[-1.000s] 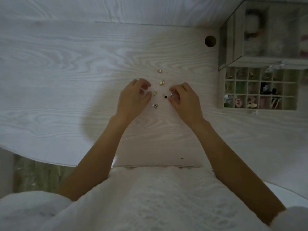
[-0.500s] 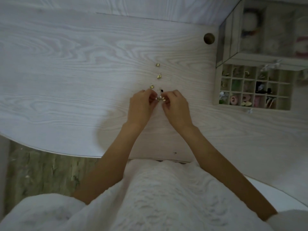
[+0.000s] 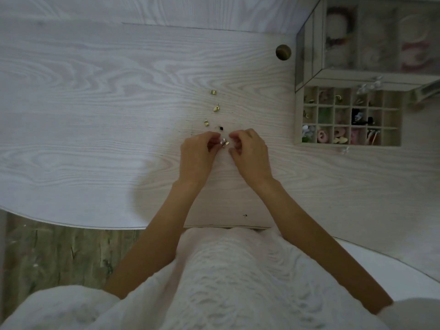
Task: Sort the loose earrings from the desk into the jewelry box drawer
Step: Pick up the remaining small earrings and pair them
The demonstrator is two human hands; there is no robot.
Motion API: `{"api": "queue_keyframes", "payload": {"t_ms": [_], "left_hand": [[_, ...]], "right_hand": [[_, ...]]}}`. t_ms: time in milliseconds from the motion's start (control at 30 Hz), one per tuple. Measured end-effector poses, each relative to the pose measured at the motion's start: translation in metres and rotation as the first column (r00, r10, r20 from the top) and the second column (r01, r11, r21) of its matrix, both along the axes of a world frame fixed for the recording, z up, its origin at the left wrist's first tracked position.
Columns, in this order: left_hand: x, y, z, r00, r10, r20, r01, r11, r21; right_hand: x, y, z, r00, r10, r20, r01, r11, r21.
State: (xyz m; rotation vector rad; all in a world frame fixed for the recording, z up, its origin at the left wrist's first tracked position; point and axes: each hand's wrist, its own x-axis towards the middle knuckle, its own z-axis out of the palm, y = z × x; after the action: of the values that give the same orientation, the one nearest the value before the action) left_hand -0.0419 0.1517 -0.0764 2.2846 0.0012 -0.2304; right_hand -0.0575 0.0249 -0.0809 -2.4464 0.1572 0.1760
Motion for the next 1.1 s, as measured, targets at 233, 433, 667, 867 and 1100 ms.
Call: {"api": "queue_keyframes", "payload": {"t_ms": [233, 433, 667, 867, 1100], "left_hand": [[-0.003, -0.003, -0.002, 0.999, -0.028, 0.043, 0.028, 1.000, -0.006], [0.000, -0.003, 0.000, 0.999, -0.007, -0.048, 0.004, 0.998, -0.063], [0.004, -0.003, 0.003, 0.995, -0.024, -0.102, 0.012, 0.993, -0.116], [0.002, -0.026, 0.019, 0.983, 0.014, -0.184, -0.061, 0.965, -0.254], [0.003, -0.157, 0.045, 0.985, -0.152, -0.084, 0.099, 0.889, -0.447]], "right_hand": [[0.000, 0.008, -0.002, 1.000, 0.000, -0.011, 0.000, 1.000, -0.026], [-0.002, 0.006, -0.010, 0.989, 0.140, 0.047, -0.126, 0.968, -0.218], [-0.001, -0.002, -0.010, 0.983, 0.177, 0.051, -0.165, 0.969, -0.183], [-0.010, -0.033, 0.015, 1.000, -0.002, 0.026, -0.002, 0.986, 0.169], [-0.028, -0.152, 0.059, 0.887, -0.461, 0.011, 0.418, 0.813, 0.406]]}}
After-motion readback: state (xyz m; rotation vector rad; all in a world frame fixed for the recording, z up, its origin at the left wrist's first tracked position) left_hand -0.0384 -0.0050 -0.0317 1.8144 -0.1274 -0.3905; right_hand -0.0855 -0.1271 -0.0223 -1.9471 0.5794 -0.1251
